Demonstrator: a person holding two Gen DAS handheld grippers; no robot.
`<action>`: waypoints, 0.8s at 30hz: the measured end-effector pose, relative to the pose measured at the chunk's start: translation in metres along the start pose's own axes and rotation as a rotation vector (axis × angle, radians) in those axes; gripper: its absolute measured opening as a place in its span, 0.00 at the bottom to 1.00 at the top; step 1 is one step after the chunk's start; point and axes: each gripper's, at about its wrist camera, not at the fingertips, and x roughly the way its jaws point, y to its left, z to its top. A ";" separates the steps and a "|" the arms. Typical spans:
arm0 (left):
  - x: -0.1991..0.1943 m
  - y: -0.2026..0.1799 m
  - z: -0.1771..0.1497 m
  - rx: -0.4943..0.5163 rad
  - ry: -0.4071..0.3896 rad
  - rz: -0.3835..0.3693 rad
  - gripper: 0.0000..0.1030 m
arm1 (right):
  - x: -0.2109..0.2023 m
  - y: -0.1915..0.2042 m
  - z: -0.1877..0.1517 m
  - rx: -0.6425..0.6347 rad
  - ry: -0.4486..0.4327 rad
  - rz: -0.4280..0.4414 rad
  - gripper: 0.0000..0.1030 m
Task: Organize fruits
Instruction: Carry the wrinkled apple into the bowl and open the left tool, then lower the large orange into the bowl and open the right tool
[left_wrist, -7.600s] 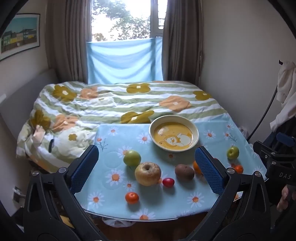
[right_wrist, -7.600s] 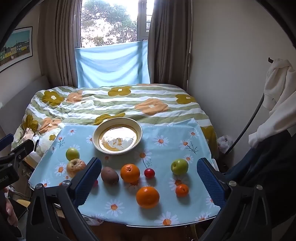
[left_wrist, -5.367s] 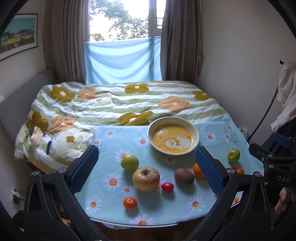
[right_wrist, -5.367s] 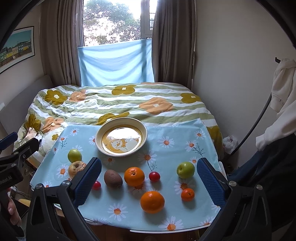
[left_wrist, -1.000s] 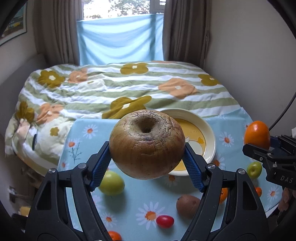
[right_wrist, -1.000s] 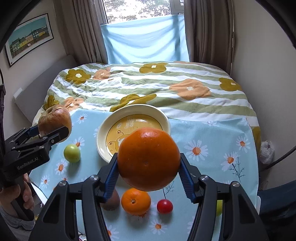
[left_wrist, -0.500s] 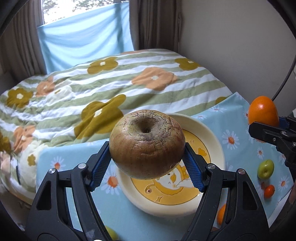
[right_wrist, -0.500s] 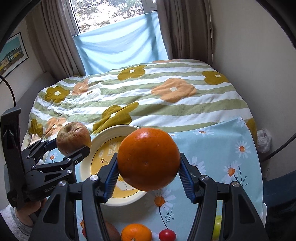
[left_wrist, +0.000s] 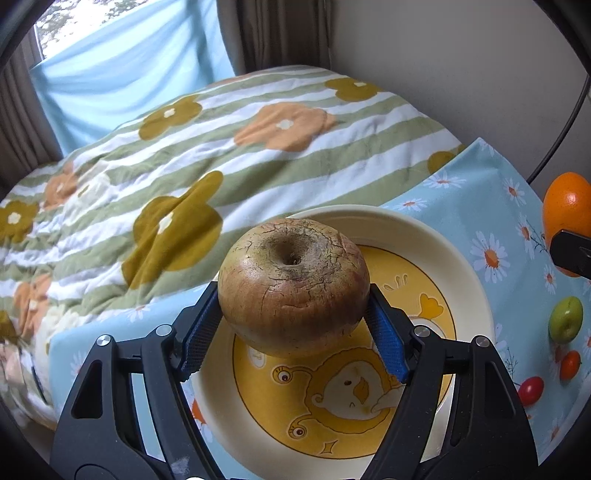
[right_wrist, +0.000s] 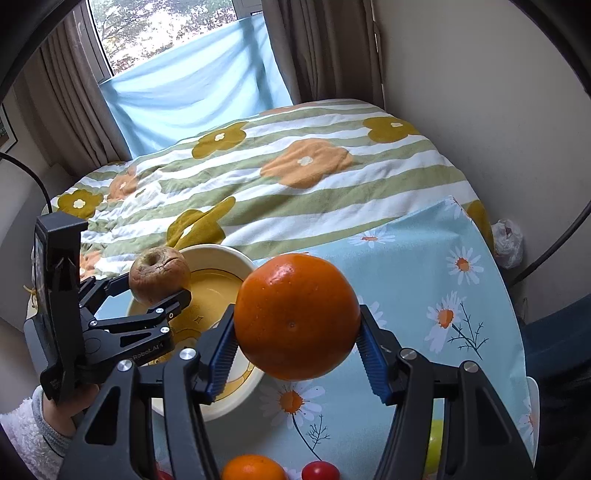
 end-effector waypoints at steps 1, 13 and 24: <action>0.002 -0.001 0.000 0.003 0.005 -0.001 0.78 | 0.001 0.000 0.000 0.004 0.002 -0.001 0.55; -0.018 0.004 0.005 0.016 -0.040 -0.030 1.00 | 0.003 0.008 0.013 -0.005 -0.009 0.011 0.55; -0.051 0.045 -0.018 -0.104 -0.020 0.035 1.00 | 0.017 0.028 0.022 -0.080 0.005 0.074 0.55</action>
